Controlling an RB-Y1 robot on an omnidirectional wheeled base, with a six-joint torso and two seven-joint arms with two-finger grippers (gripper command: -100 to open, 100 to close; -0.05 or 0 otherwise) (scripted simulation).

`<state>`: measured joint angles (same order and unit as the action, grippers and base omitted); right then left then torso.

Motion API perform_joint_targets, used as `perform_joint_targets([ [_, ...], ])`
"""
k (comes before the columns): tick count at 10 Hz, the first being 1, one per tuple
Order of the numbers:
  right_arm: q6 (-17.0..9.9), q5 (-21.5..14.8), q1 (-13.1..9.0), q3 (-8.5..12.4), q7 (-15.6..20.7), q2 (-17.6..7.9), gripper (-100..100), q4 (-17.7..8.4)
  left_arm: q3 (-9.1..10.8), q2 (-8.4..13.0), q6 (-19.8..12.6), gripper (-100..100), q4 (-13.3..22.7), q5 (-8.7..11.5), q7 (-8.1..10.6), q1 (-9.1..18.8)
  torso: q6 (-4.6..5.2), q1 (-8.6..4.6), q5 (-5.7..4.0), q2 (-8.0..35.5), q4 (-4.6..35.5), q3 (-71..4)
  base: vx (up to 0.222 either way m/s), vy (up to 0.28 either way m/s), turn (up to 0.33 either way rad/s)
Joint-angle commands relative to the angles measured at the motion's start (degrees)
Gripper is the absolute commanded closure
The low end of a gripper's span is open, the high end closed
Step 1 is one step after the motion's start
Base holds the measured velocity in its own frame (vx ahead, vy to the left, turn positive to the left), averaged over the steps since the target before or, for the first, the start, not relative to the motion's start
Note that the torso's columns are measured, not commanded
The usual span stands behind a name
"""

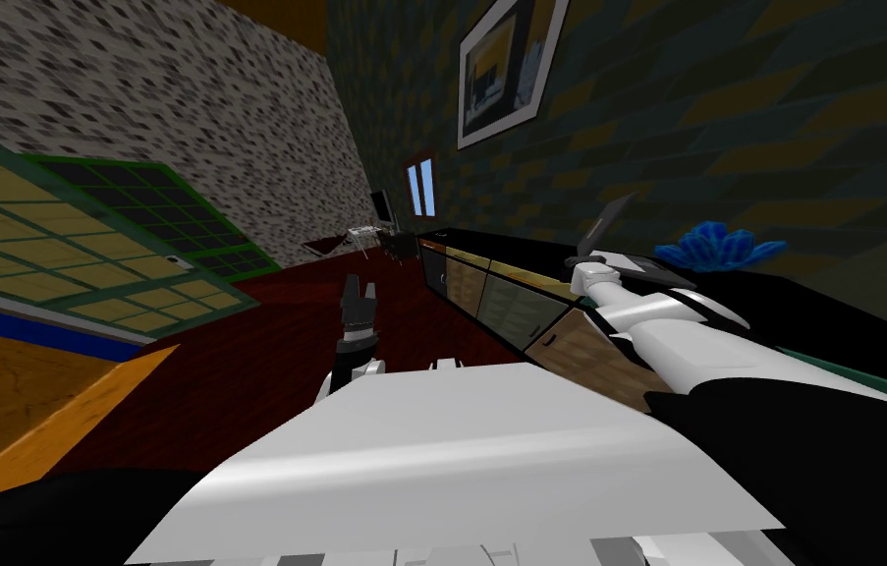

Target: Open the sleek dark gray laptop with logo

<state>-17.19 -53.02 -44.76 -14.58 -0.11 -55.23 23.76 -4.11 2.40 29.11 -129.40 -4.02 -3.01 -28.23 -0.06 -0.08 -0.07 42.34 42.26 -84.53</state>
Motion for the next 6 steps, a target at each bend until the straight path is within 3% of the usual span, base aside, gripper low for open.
perform_joint_targets([
  [1,0.3,-2.5,-0.2,0.4,-2.6,0.2,100,-1.3,0.0,0.0,0.0,0,0.0,0.0,0.0,0.0,0.05,0.03,0.07,0.0,0.0,0.0,-0.013,-0.002,-0.002],
  [2,0.3,-2.5,-0.2,0.4,-2.9,0.2,100,-1.3,0.0,0.0,0.0,0,0.0,0.0,0.0,0.0,0.12,0.06,0.1,-0.1,0.0,-0.1,-0.004,0.002,-0.016],
  [4,-0.4,0.0,4.7,4.9,-3.1,-0.7,100,2.4,0.0,0.0,0.0,0,0.0,0.0,0.0,0.0,0.03,0.05,0.08,0.0,0.0,0.0,-0.023,-0.015,0.159],
  [5,-0.4,0.0,4.7,5.6,-3.1,-0.7,100,2.4,0.0,0.0,0.0,0,0.0,0.0,0.0,0.0,-0.08,0.02,0.06,-0.1,0.0,-0.1,-0.032,-0.016,0.085],
  [6,-0.7,1.3,7.1,7.8,-3.2,-1.2,100,4.3,0.0,0.0,0.0,0,0.0,0.0,0.0,0.0,0.03,0.09,0.13,-0.1,0.0,-0.1,-0.027,-0.011,0.12],
])
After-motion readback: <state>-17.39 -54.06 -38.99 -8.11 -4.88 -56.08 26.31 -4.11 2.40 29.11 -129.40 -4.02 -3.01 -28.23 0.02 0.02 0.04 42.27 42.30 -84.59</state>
